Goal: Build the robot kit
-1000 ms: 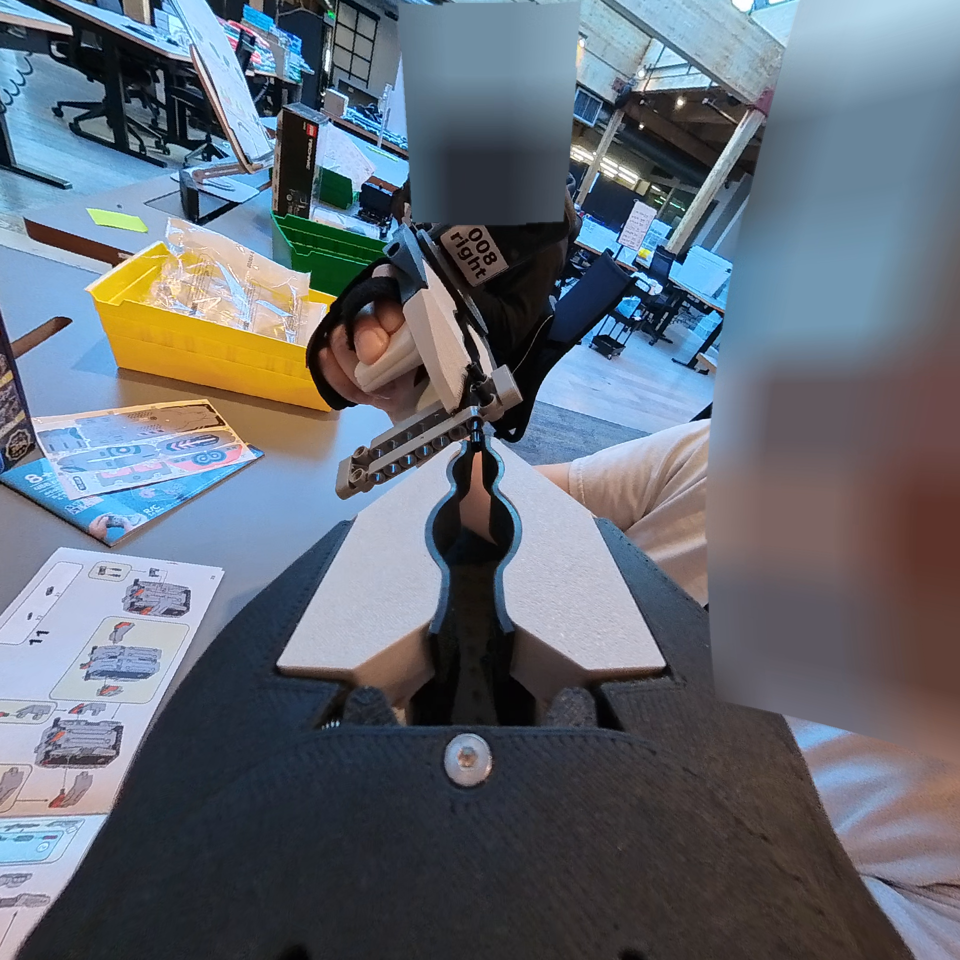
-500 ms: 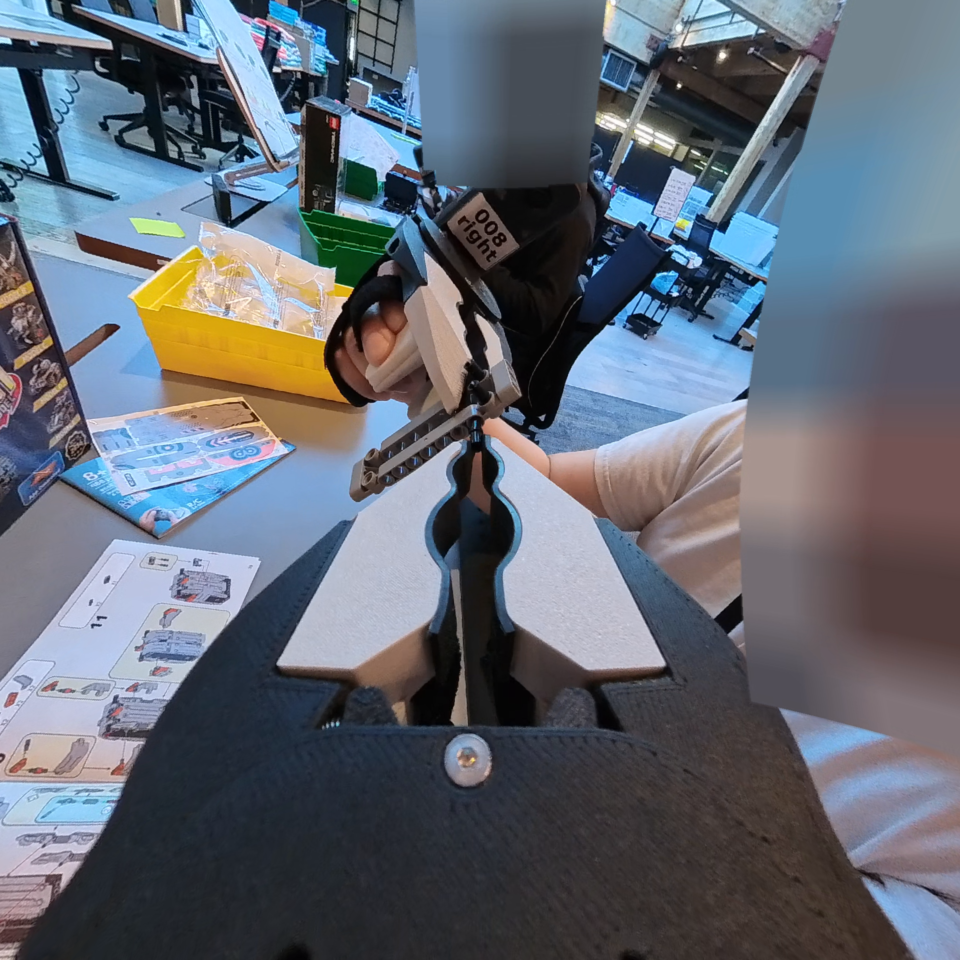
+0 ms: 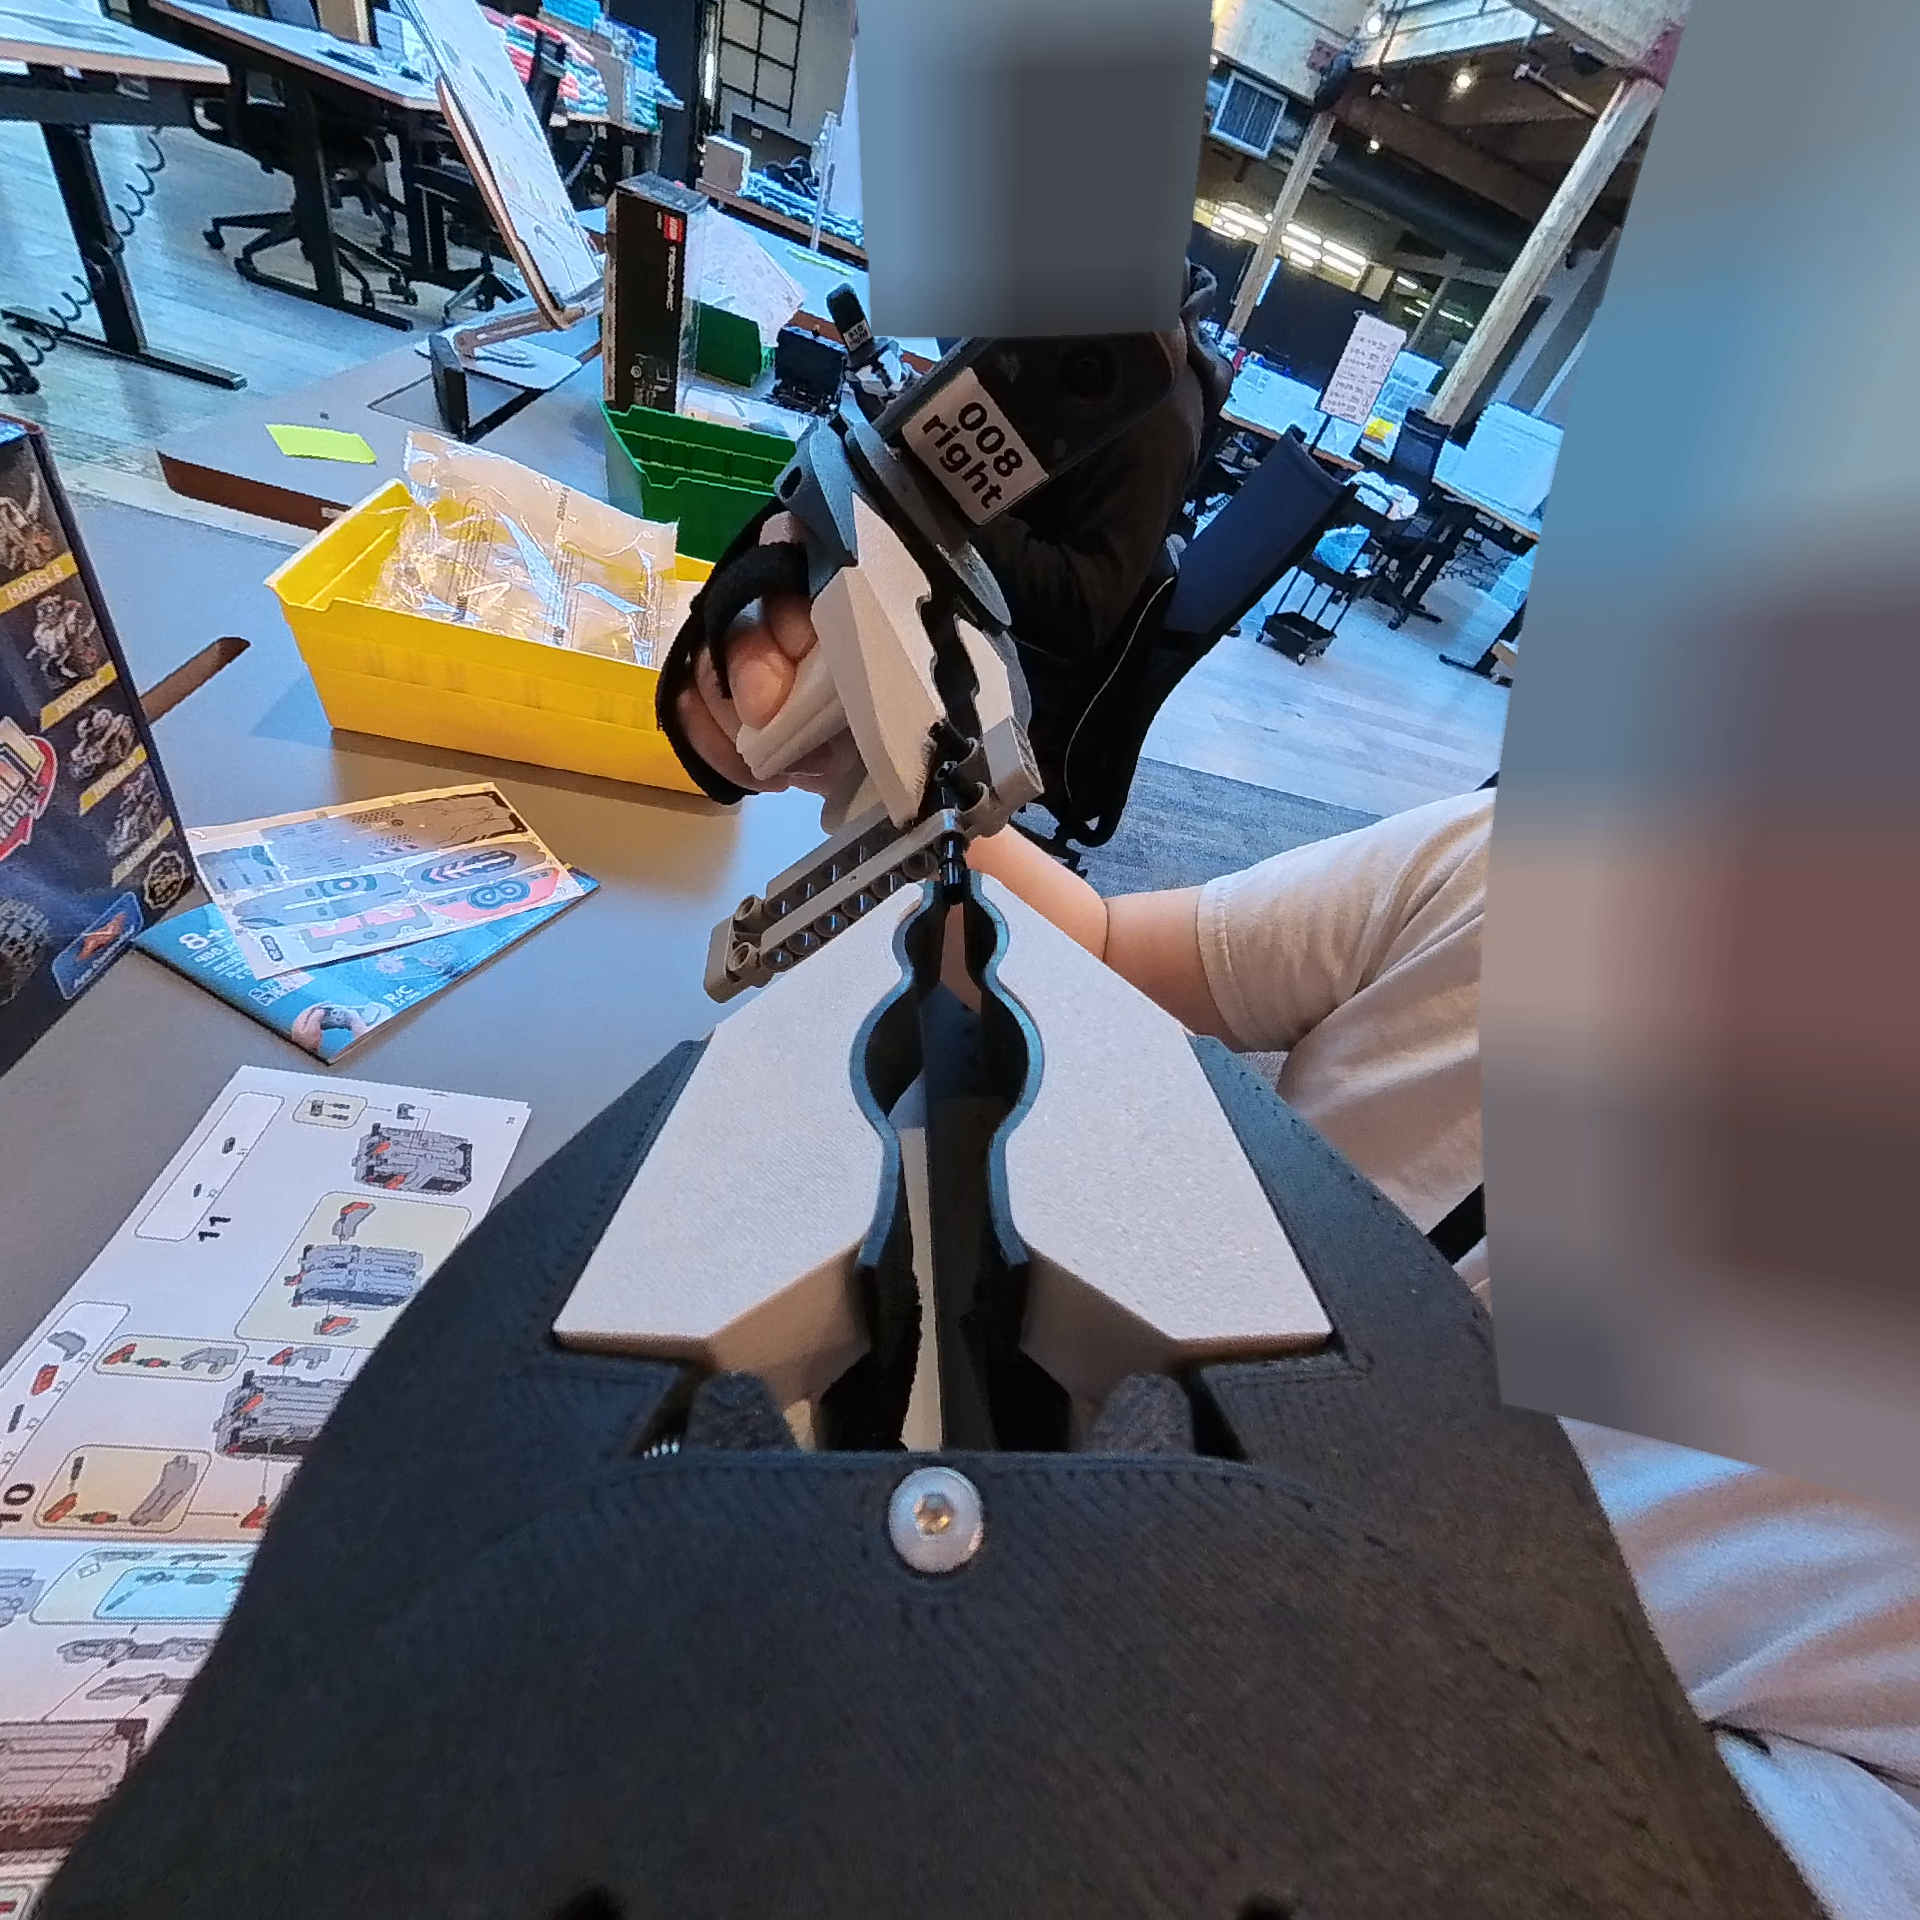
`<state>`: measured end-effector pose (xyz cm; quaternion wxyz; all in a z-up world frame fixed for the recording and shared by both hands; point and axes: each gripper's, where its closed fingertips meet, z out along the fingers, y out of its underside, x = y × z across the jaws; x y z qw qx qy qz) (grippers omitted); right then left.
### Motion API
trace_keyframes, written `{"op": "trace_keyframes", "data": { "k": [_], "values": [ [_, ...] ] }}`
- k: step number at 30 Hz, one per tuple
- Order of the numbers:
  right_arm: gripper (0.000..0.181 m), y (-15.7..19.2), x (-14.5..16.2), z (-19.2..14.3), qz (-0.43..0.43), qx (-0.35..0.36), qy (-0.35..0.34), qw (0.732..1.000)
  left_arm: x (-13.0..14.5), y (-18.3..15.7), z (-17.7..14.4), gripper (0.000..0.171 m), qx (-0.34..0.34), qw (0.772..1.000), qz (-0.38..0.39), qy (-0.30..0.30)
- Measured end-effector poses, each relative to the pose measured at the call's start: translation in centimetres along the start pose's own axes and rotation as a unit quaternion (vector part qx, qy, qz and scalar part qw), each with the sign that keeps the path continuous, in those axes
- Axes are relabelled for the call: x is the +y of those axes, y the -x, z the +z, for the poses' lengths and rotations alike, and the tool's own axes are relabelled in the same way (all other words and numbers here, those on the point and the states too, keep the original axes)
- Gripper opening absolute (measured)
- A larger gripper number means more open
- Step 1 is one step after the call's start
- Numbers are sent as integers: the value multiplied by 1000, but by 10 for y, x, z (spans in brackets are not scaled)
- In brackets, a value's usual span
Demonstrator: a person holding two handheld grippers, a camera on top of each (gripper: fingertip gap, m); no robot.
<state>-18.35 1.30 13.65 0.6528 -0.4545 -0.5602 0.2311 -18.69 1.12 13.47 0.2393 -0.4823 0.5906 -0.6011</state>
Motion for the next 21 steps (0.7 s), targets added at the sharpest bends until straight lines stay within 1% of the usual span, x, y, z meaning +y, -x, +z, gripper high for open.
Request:
{"op": "trace_keyframes", "data": {
  "k": [5, 11, 14, 17, 21],
  "values": [
    [6, 1, 3, 1, -4, 0, 12, 1000, 1, 2, 0, 1, -5, 1000, -1, 2],
    [6, -5, 0, 2, -4, 19, 2, 1000, -4, 3, -3, 1, -14, 1000, 3, -13],
    [7, -13, -2, 2, -2, 44, -5, 999, -10, 6, -5, 1, -28, 999, 7, -29],
    [7, -15, -6, 2, 4, 52, -19, 998, -15, 5, -6, 1, -22, 999, 4, -47],
    [7, -15, -5, 1, 1, 51, -17, 999, -15, 6, -5, 1, -20, 999, 2, -47]
  ]
}}
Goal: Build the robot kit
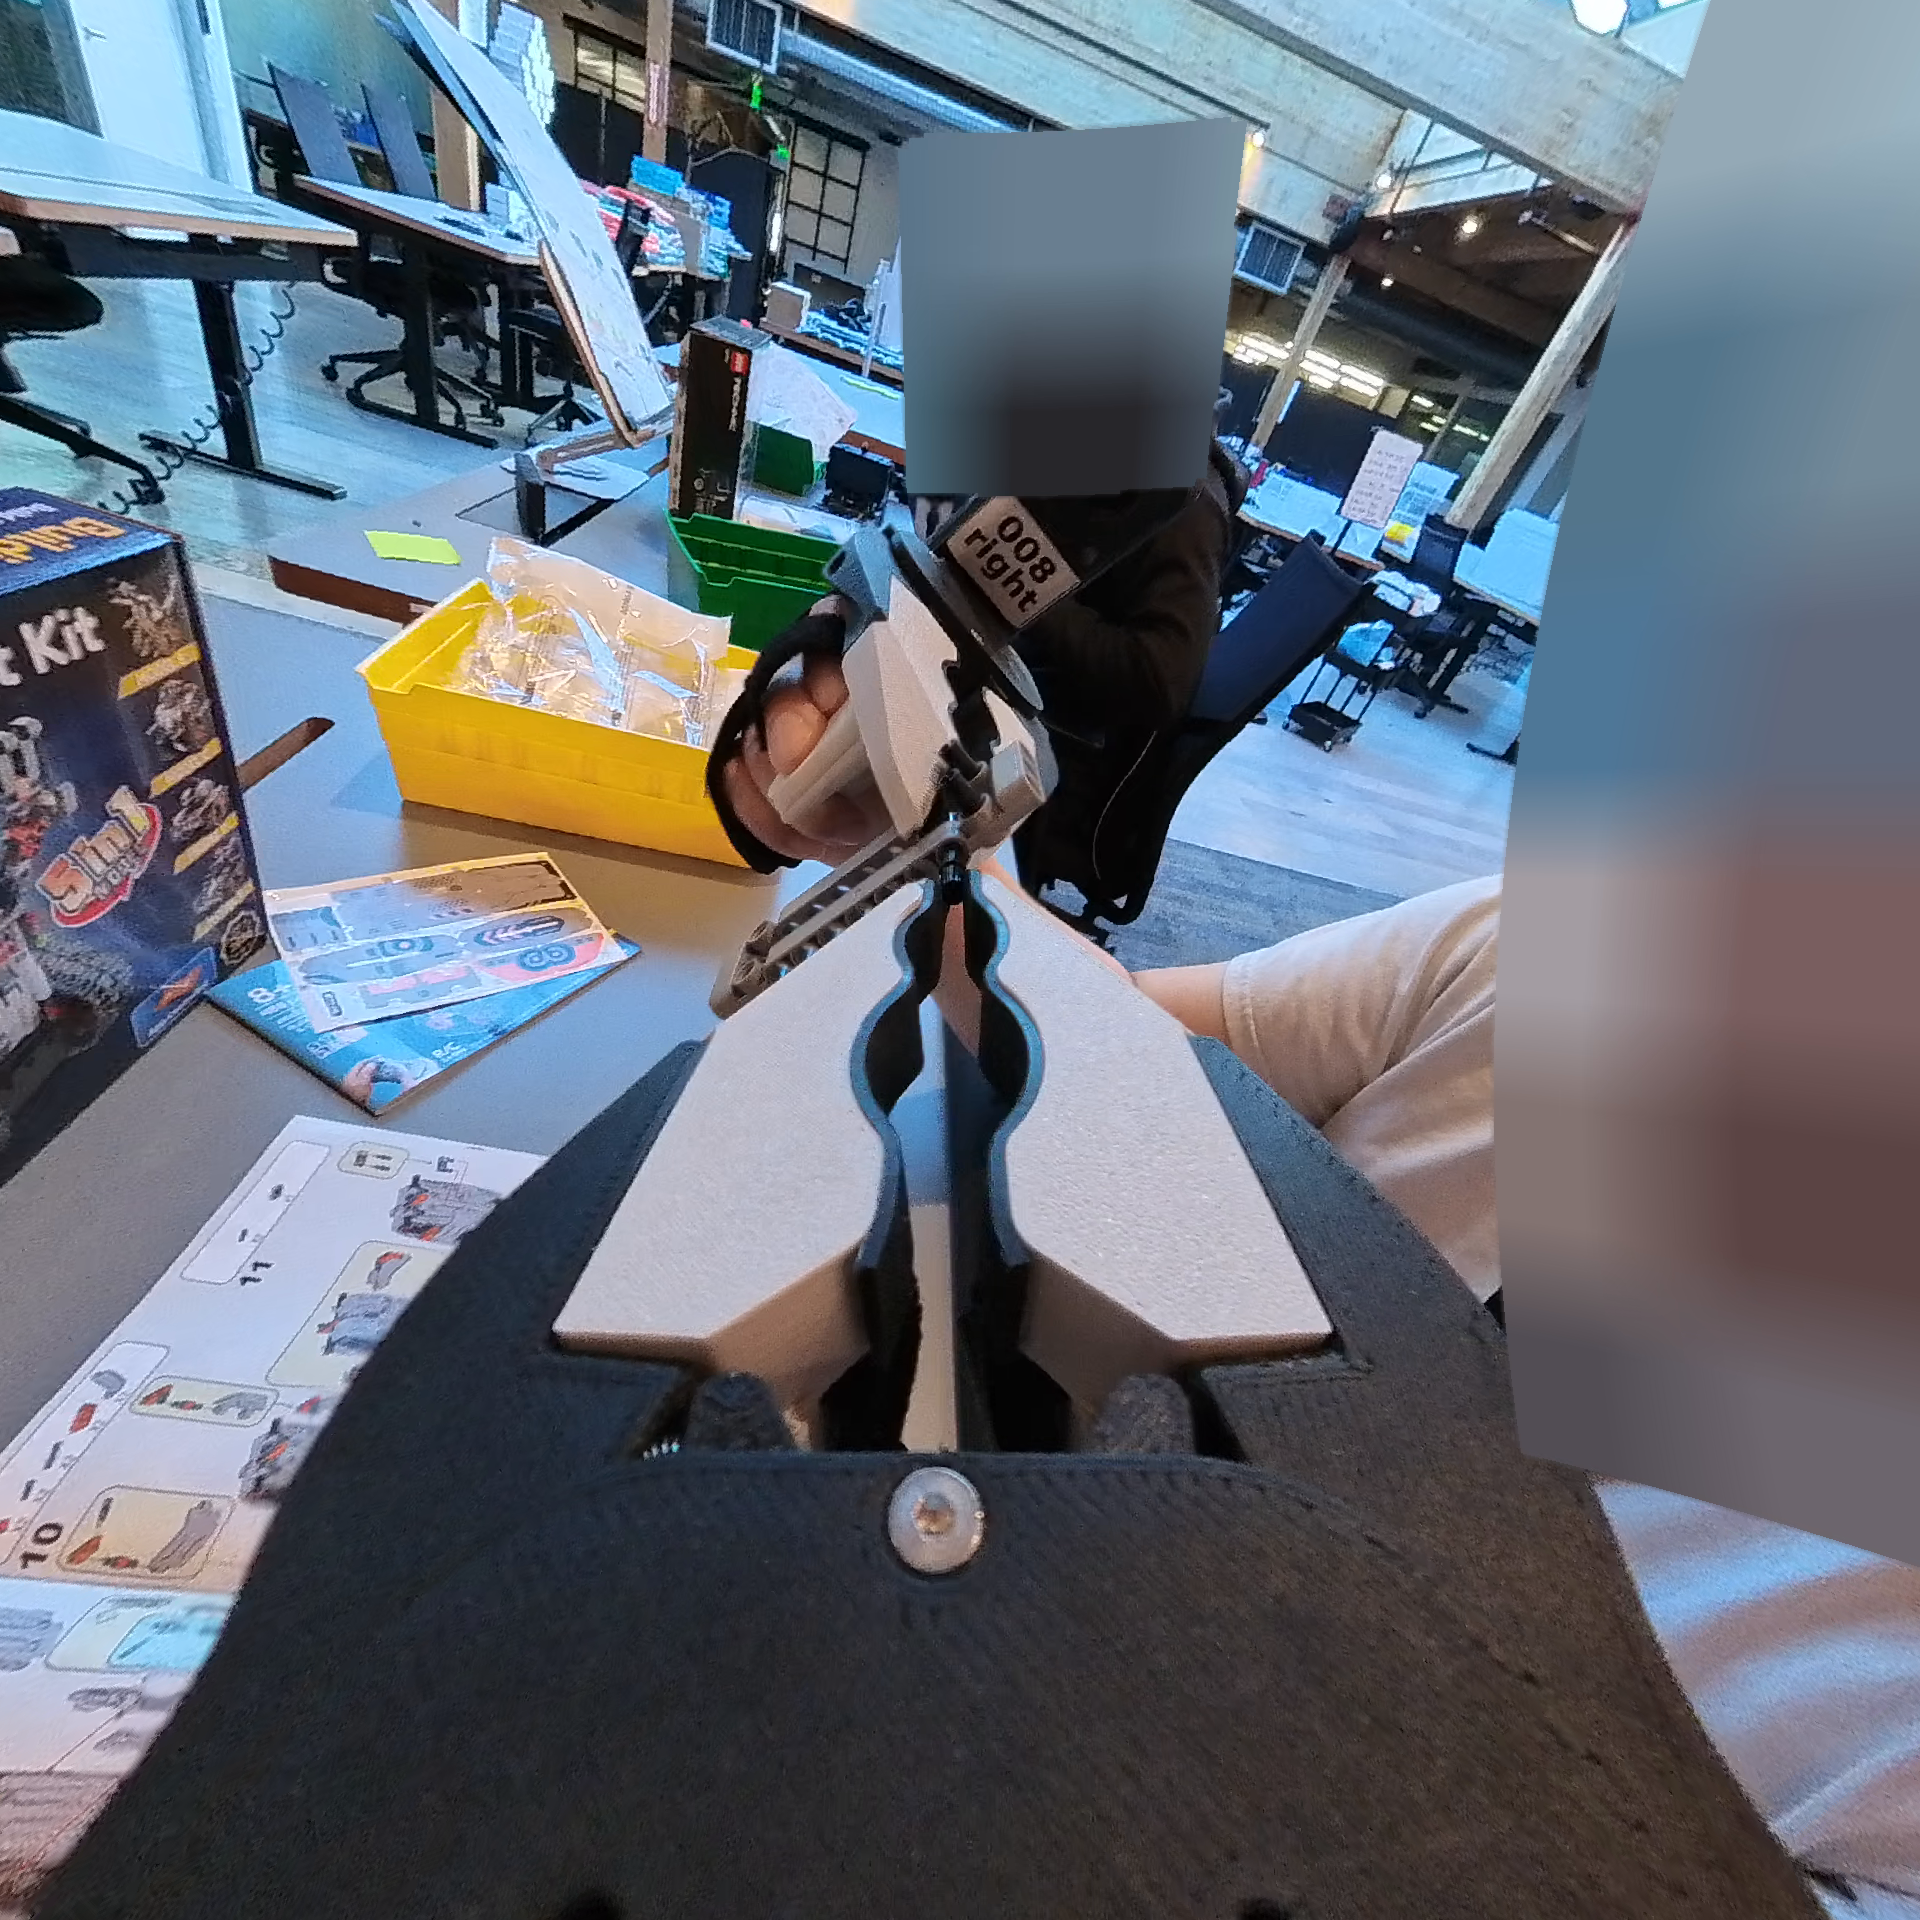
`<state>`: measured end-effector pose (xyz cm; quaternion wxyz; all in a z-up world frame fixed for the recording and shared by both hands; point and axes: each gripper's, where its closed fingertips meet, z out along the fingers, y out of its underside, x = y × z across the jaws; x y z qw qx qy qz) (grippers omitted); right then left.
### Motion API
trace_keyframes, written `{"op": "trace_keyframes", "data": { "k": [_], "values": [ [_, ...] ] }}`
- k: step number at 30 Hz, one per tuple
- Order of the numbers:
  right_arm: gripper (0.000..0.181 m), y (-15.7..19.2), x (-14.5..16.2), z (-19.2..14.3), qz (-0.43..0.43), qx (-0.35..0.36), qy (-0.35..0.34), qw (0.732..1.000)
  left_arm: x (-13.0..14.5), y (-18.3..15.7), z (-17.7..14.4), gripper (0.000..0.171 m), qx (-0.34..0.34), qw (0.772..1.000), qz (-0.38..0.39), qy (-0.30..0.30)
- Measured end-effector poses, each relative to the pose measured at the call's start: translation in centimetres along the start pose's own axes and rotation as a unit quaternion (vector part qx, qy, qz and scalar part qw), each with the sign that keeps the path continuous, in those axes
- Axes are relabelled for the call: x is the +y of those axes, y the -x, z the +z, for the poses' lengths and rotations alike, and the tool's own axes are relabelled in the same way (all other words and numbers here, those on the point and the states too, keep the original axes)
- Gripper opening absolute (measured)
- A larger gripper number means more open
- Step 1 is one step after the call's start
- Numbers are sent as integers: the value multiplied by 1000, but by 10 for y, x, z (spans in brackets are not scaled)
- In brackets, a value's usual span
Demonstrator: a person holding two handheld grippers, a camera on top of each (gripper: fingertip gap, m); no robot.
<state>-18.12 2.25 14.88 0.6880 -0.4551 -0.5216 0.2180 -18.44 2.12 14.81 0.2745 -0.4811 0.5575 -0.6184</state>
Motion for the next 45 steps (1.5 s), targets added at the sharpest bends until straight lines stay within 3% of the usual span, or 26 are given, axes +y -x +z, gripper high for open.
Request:
{"op": "trace_keyframes", "data": {
  "k": [11, 30, 45],
  "values": [
    [7, -6, -10, -3, -2, 20, -34, 999, -11, -3, 3, 1, 24, 999, -16, -38],
    [6, 7, 8, -2, -14, -22, 30, 999, 10, -1, 3, 1, 15, 999, -15, 26],
    [6, 13, 7, -3, -12, -39, 28, 999, 14, -5, 4, 1, 26, 999, -15, 39]
  ]
}}
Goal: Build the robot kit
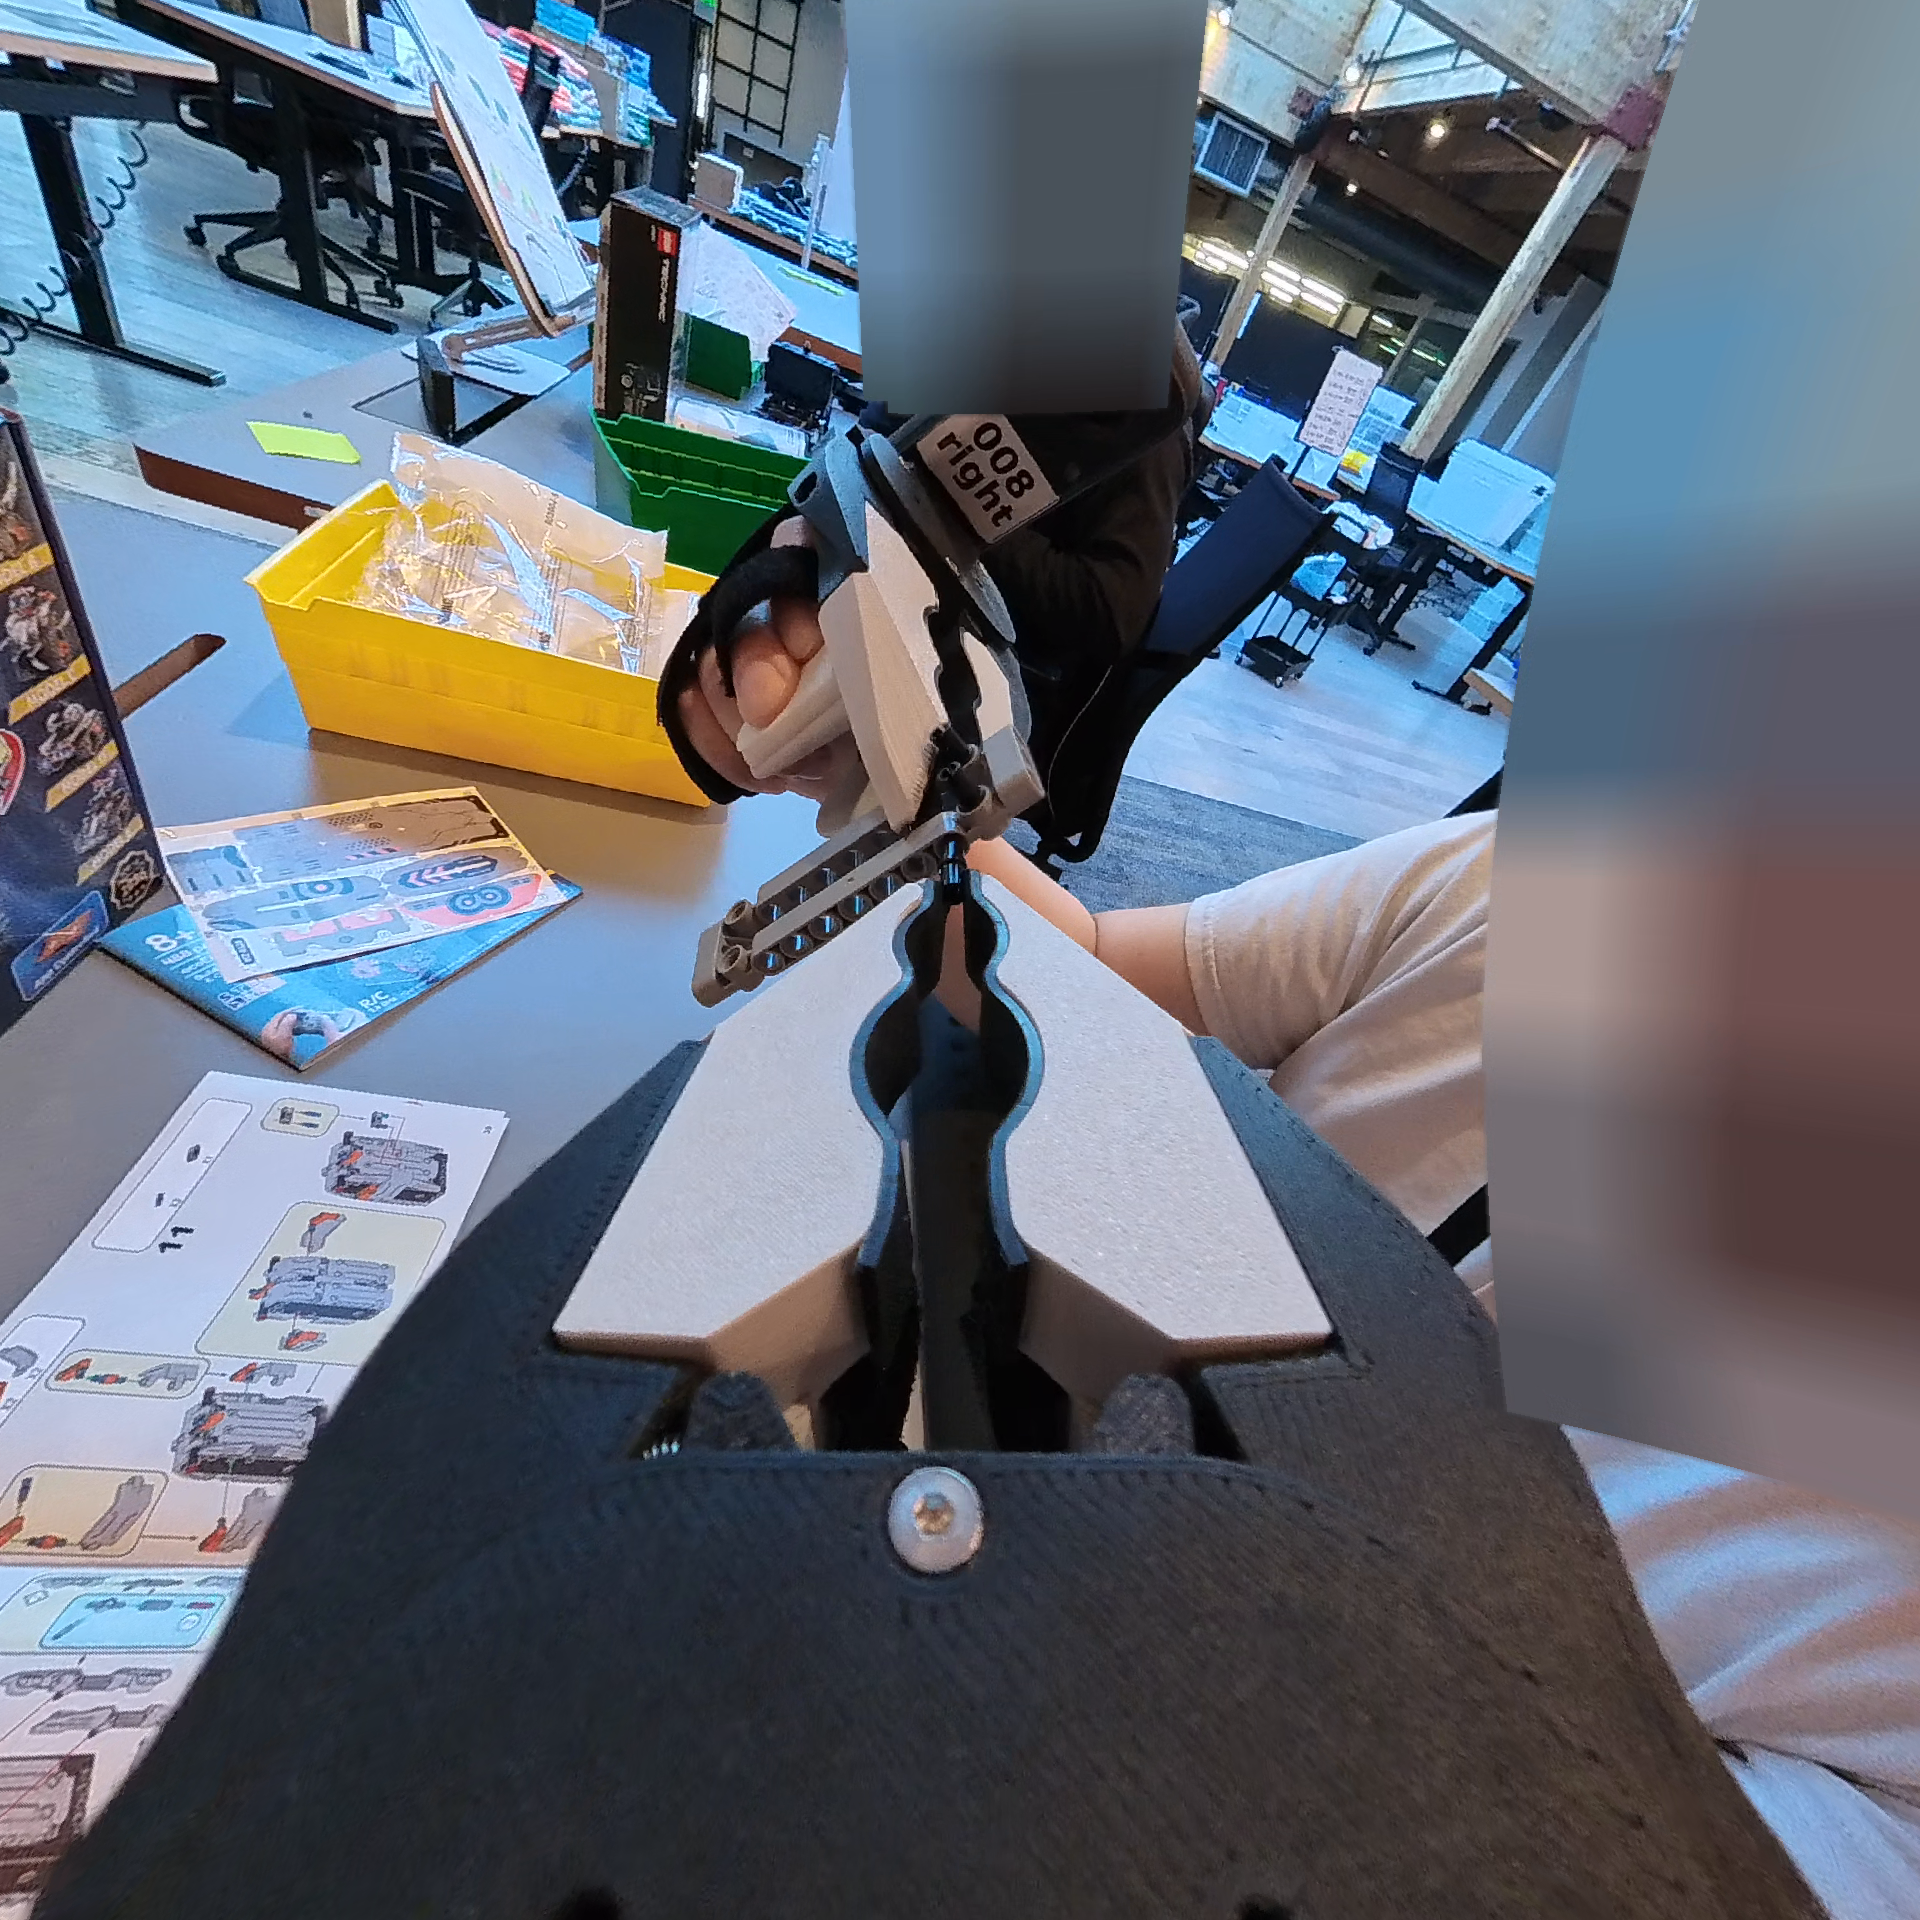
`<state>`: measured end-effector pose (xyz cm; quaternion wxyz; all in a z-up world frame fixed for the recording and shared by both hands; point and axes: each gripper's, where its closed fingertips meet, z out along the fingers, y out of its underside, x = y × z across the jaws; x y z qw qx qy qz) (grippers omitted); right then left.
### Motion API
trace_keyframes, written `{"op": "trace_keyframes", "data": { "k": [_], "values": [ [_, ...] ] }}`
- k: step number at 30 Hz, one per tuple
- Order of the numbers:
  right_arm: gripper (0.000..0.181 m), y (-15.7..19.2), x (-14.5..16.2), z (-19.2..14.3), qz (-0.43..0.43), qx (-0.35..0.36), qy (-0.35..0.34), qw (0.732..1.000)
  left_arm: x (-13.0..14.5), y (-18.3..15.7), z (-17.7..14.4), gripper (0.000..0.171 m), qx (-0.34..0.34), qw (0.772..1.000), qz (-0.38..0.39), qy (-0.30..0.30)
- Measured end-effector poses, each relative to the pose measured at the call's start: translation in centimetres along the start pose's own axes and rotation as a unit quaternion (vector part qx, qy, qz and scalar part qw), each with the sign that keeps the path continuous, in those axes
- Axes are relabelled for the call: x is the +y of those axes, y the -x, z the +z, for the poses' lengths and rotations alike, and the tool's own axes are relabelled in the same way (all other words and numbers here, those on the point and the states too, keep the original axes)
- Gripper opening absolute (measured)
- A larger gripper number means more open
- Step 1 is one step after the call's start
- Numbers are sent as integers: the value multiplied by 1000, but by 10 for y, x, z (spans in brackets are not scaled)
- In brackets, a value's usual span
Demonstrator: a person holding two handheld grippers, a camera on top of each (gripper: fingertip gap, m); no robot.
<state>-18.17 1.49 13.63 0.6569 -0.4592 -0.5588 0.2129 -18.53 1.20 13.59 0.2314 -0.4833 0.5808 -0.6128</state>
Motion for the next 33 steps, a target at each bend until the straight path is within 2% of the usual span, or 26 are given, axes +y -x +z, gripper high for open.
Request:
{"op": "trace_keyframes", "data": {
  "k": [22, 33],
  "values": [
    [6, 2, 9, 3, -20, 4, 36, 999, 5, 6, -1, 1, -9, 1000, -14, 10],
    [6, -11, 1, 5, -10, 44, 6, 999, -7, 7, -7, 1, -16, 999, -7, -29]
  ]
}}
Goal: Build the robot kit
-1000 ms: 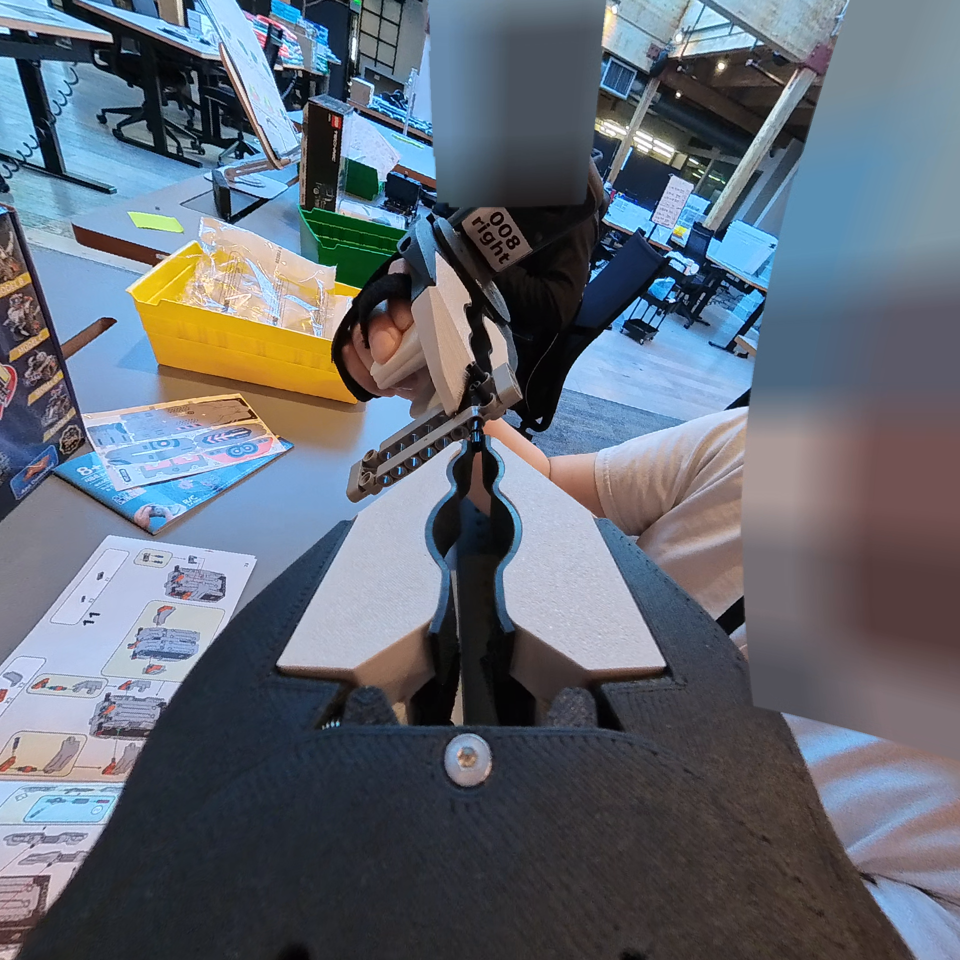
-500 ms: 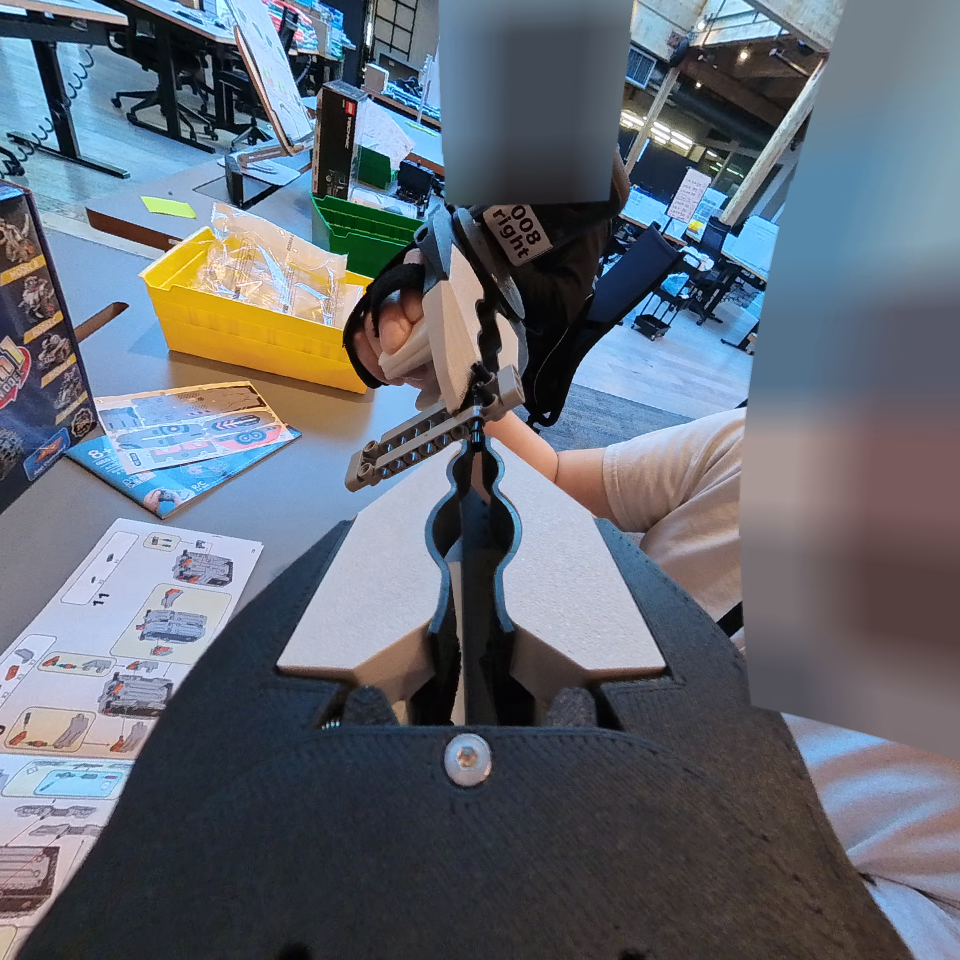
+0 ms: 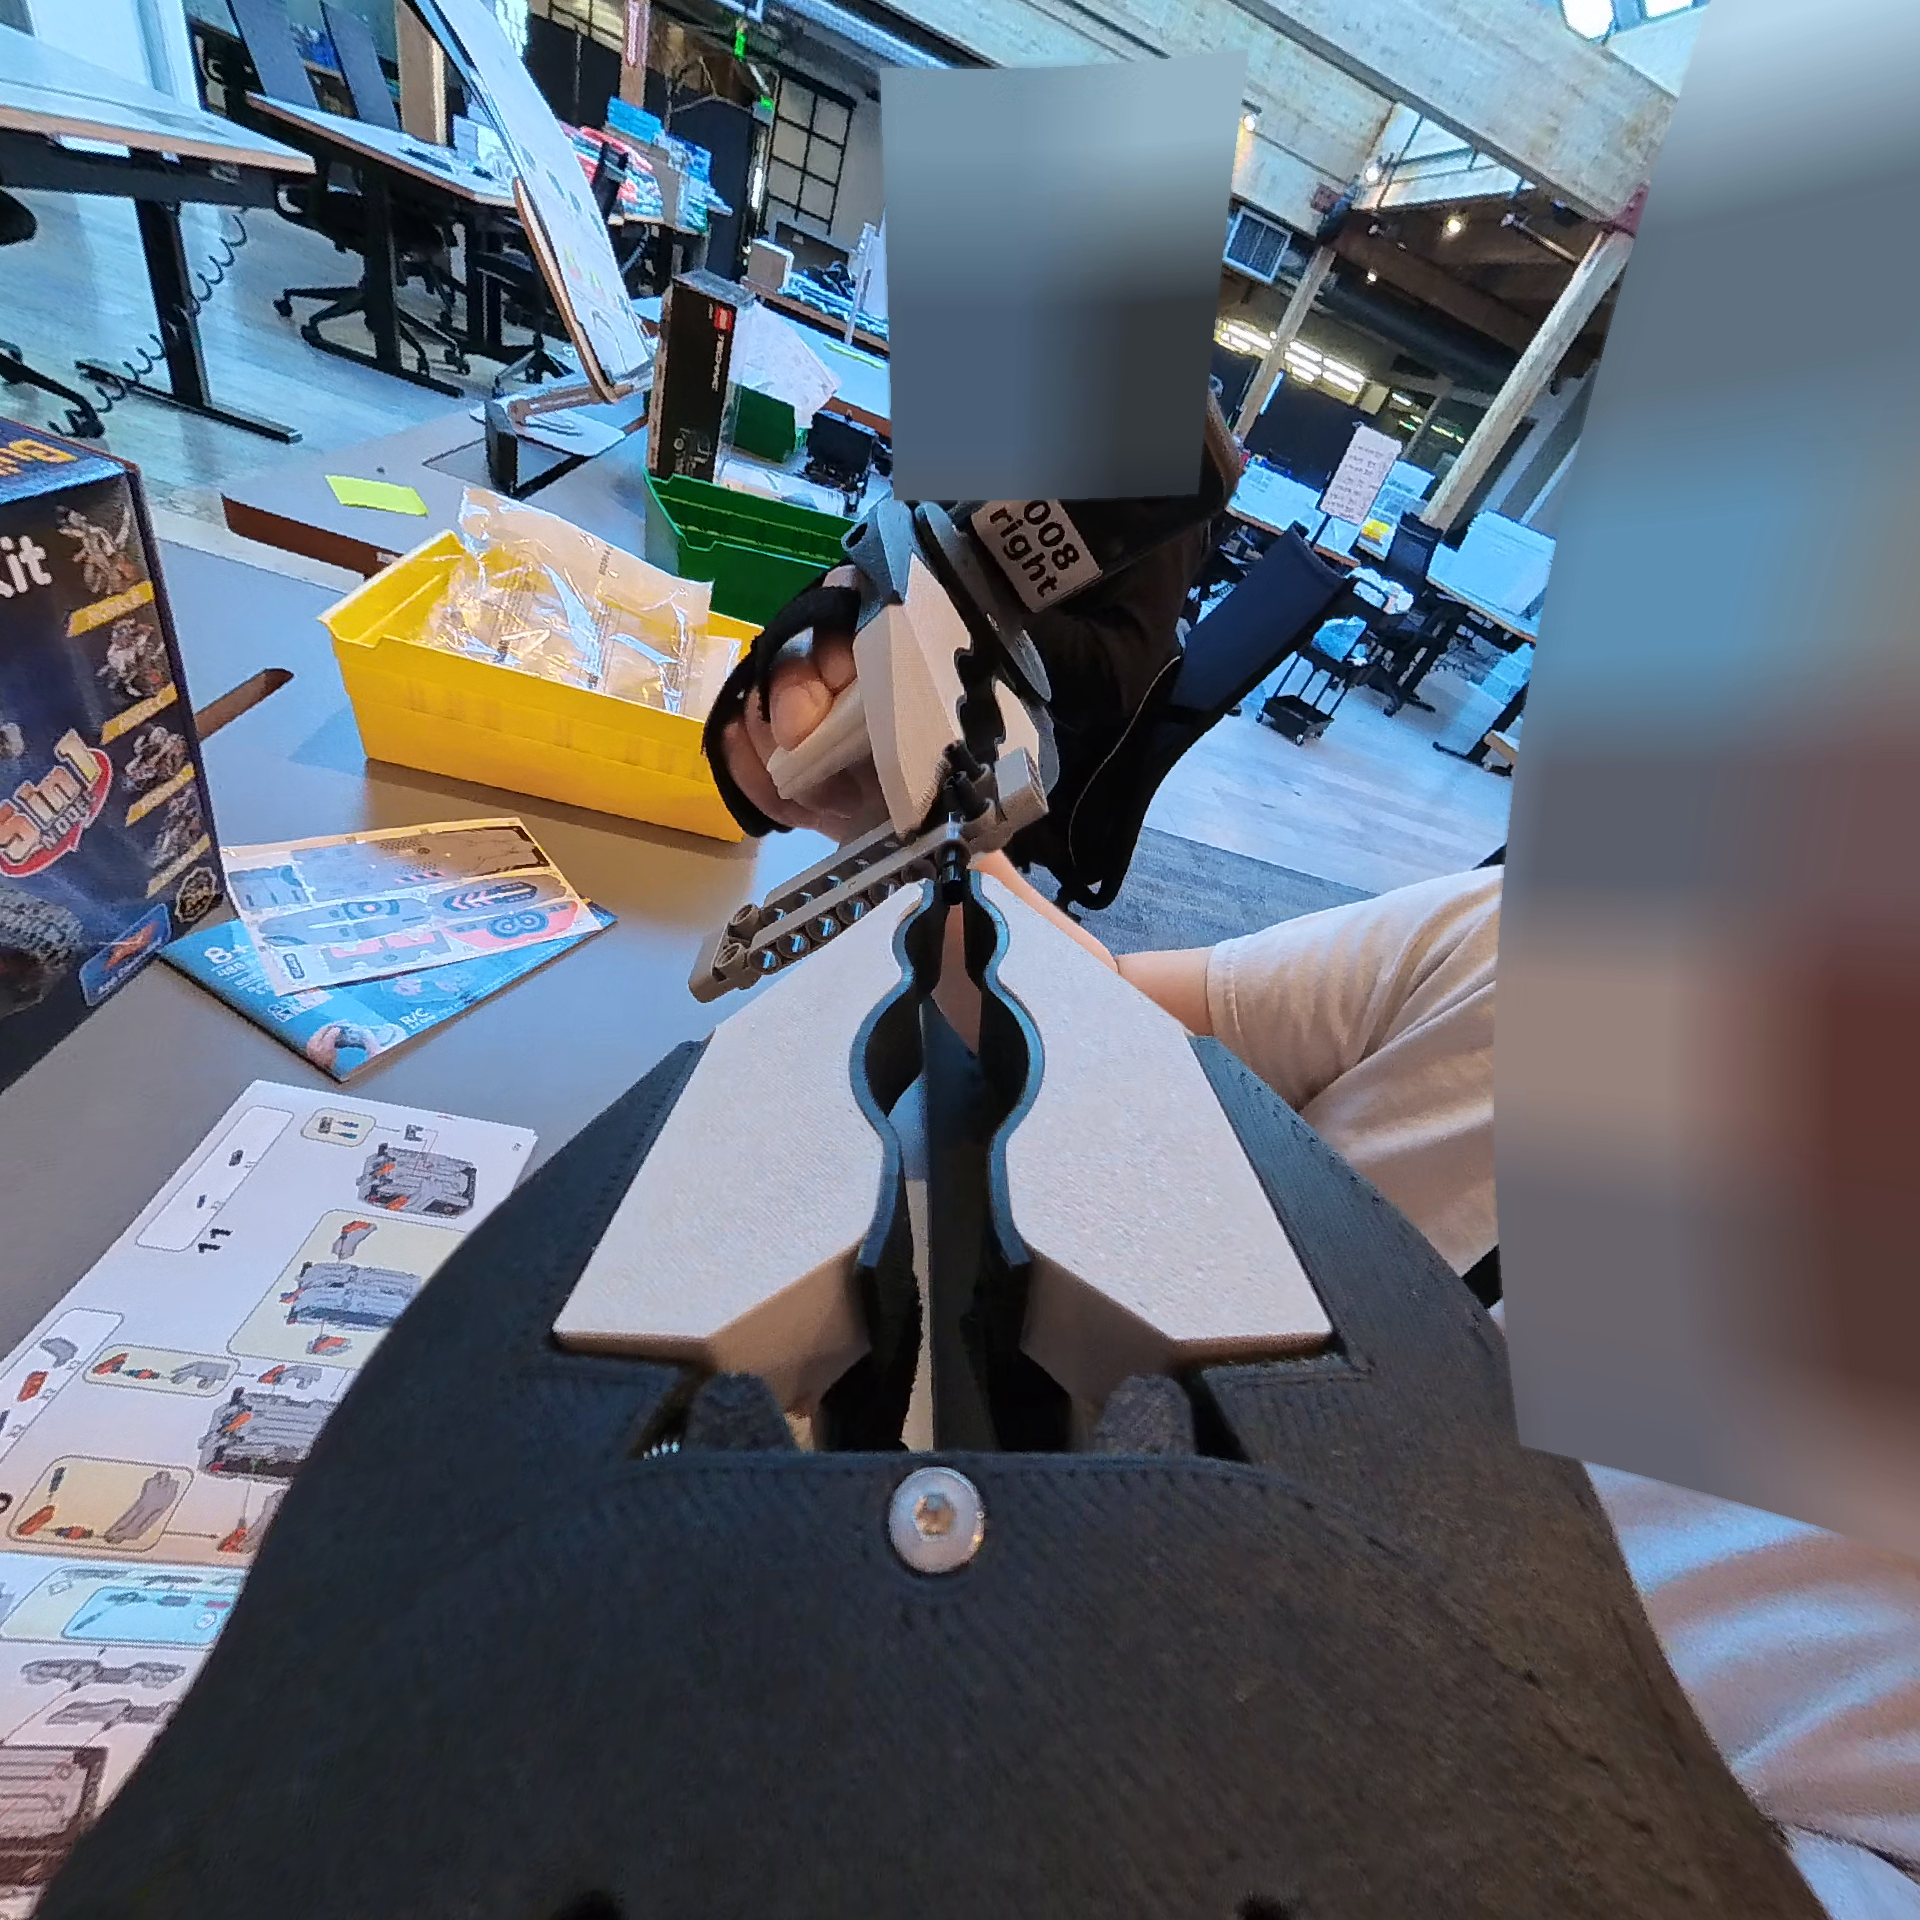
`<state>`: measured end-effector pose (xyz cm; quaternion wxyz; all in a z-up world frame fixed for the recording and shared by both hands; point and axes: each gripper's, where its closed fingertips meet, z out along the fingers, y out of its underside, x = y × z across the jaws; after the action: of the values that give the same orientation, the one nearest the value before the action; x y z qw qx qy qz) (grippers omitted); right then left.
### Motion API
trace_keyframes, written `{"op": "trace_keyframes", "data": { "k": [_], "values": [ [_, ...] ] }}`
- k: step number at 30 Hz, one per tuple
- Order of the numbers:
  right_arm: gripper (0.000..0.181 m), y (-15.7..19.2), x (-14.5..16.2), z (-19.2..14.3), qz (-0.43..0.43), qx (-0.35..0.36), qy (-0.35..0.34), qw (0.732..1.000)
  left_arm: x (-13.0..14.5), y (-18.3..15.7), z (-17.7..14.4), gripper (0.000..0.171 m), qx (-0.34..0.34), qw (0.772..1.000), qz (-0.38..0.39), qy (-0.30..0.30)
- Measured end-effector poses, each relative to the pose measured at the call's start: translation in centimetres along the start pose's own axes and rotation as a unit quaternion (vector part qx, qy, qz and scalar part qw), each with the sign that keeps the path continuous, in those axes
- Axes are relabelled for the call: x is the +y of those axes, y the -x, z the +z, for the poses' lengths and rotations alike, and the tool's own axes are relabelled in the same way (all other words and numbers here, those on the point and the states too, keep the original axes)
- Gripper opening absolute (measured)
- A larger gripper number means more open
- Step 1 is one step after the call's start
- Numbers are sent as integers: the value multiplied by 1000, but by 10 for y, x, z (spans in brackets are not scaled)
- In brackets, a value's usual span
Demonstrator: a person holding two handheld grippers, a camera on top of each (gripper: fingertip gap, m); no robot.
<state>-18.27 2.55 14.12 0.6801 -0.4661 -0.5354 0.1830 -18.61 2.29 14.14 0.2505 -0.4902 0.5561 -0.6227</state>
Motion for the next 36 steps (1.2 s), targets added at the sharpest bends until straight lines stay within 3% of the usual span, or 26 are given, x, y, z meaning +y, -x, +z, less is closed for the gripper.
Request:
{"op": "trace_keyframes", "data": {
  "k": [19, 23, 28, 36],
  "values": [
    [7, -6, 1, 2, 2, 24, 1, 1000, -5, 5, -2, 1, -15, 1000, 1, -17],
    [6, -6, -1, 3, 4, 22, -6, 1000, 6, 3, 9, 1, -9, 1000, 5, 19],
    [6, -8, 21, 5, -7, 27, 60, 998, 22, -1, 41, 1, 5, 997, 14, 70],
    [6, -13, 39, 7, 15, 25, 86, 996, 22, 17, 22, 0, -15, 998, -9, 60]
  ]
}}
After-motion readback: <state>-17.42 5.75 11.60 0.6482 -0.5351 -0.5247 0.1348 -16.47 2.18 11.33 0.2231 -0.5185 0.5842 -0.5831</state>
